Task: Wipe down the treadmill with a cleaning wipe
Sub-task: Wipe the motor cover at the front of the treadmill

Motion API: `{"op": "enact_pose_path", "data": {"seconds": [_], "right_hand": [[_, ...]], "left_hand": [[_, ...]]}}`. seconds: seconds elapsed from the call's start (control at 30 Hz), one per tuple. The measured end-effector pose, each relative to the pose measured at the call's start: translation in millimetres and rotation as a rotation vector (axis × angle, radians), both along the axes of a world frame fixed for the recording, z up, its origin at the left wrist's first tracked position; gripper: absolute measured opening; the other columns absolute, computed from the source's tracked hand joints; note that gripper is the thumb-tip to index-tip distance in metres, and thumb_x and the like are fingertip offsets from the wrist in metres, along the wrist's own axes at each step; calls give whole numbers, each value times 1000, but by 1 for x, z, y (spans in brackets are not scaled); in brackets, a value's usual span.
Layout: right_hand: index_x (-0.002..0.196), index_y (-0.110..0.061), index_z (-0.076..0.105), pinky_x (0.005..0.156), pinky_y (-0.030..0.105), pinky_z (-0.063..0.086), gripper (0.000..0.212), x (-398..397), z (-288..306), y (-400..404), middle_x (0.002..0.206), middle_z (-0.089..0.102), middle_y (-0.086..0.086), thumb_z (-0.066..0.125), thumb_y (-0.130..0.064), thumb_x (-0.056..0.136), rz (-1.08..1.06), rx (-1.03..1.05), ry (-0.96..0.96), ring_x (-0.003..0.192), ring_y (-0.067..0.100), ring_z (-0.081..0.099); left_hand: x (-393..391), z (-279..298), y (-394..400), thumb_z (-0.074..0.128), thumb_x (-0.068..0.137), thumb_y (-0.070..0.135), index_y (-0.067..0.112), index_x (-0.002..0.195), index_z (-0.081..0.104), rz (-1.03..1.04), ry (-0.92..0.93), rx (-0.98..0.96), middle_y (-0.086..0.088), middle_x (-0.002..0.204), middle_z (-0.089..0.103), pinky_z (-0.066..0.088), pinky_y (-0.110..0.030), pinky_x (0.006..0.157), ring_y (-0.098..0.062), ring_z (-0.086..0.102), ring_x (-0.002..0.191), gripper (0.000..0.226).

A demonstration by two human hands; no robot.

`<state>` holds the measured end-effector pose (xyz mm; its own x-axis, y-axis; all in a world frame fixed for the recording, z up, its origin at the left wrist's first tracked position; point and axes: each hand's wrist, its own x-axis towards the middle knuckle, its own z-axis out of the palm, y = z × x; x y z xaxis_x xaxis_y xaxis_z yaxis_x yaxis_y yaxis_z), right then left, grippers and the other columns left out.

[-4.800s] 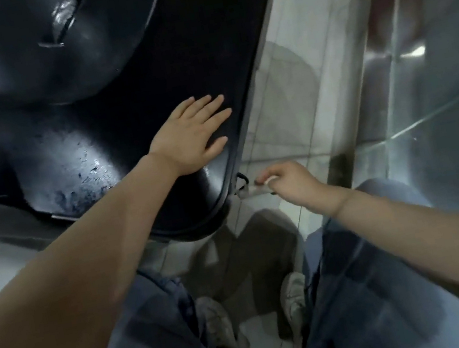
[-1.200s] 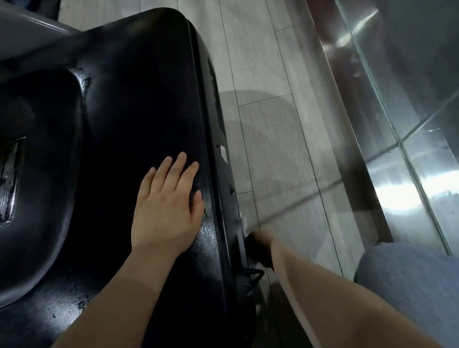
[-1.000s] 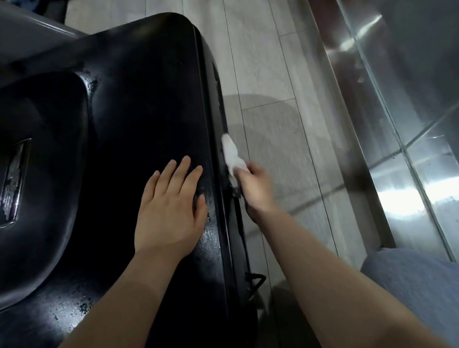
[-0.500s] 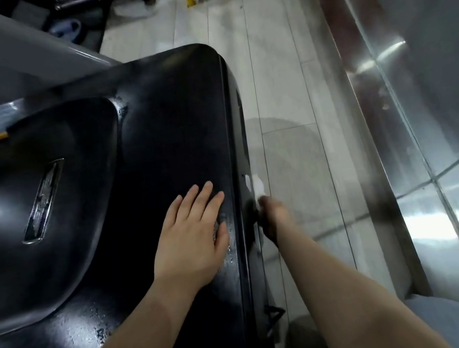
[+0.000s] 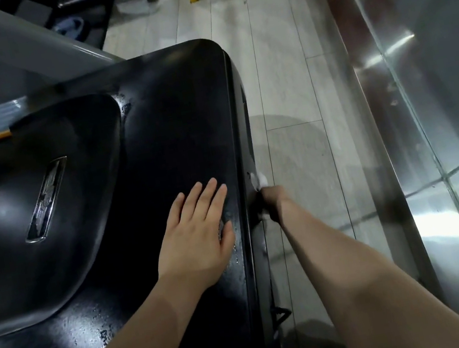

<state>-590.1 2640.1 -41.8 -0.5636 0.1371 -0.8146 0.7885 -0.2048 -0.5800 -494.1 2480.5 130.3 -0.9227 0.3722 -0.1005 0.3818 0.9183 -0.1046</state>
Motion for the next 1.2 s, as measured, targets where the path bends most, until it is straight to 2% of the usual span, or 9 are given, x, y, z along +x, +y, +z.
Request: {"op": "enact_pose_path", "data": {"seconds": [0.1, 0.2, 0.33, 0.47, 0.57, 0.67, 0.8, 1.0, 1.2], "right_hand": [[111, -14, 66, 91, 44, 55, 32, -36, 37, 11, 108, 70, 14, 58, -39, 91, -144, 38, 342, 100, 30, 67], [83, -15, 70, 75, 28, 54, 23, -41, 60, 10, 87, 72, 9, 58, -31, 94, -181, 84, 621, 81, 15, 68], [89, -8, 65, 64, 23, 46, 19, 8, -9, 6, 72, 60, 2, 55, -20, 99, -66, 96, 366, 66, 5, 60], [100, -6, 72, 80, 33, 55, 28, 10, -29, -8, 93, 73, 8, 60, -31, 96, -176, 42, 157, 93, 27, 68], [111, -4, 69, 72, 20, 45, 23, -25, 15, 4, 103, 69, 11, 57, -19, 98, -319, 45, 338, 95, 24, 65], [81, -13, 66, 66, 21, 43, 14, -47, 66, 6, 76, 60, -4, 60, -17, 93, -342, 14, 696, 73, 10, 56], [102, -27, 65, 85, 20, 52, 11, -49, 81, -9, 107, 67, -3, 58, -22, 94, -160, 180, 906, 99, 8, 63], [83, -11, 56, 62, 20, 46, 22, -59, 55, 0, 65, 56, -8, 44, 3, 94, -352, 110, 577, 54, -4, 52], [91, -22, 55, 80, 34, 49, 5, -60, 15, 15, 91, 62, 5, 52, -19, 93, -199, 65, 425, 82, 19, 59]], "left_hand": [[-1, -3, 0, 24, 97, 52, 25, 158, 13, 46, 11, -62, -5, 165, 13, 9, -49, 124, -26, 7, 153, 68], [-2, -3, 0, 23, 97, 54, 25, 158, 14, 56, 10, -103, -8, 165, 12, 10, -51, 123, -29, 7, 153, 69], [0, -4, 0, 19, 97, 56, 25, 158, 13, 47, 2, -123, -8, 165, 10, 10, -51, 123, -28, 4, 153, 69], [-1, -4, 0, 17, 97, 56, 26, 158, 9, 52, -3, -122, -7, 166, 6, 8, -50, 124, -26, -1, 153, 69], [-1, -4, -1, 18, 97, 56, 26, 158, 10, 56, -9, -126, -6, 166, 6, 8, -50, 123, -25, 0, 153, 69], [-3, -3, 0, 21, 97, 56, 25, 158, 14, 49, -1, -132, -7, 165, 10, 9, -49, 123, -27, 4, 153, 69], [-2, 0, 2, 25, 96, 56, 22, 157, 21, 62, -7, -180, -11, 163, 20, 15, -49, 120, -31, 18, 150, 70], [-67, 10, 7, 27, 88, 67, 21, 148, 45, -74, -13, -238, -15, 152, 43, 25, -55, 113, -37, 41, 137, 78], [-112, 2, 14, 7, 84, 74, 37, 157, 9, -66, -15, -206, -5, 166, 5, 4, -51, 122, -30, 3, 153, 82]]}}
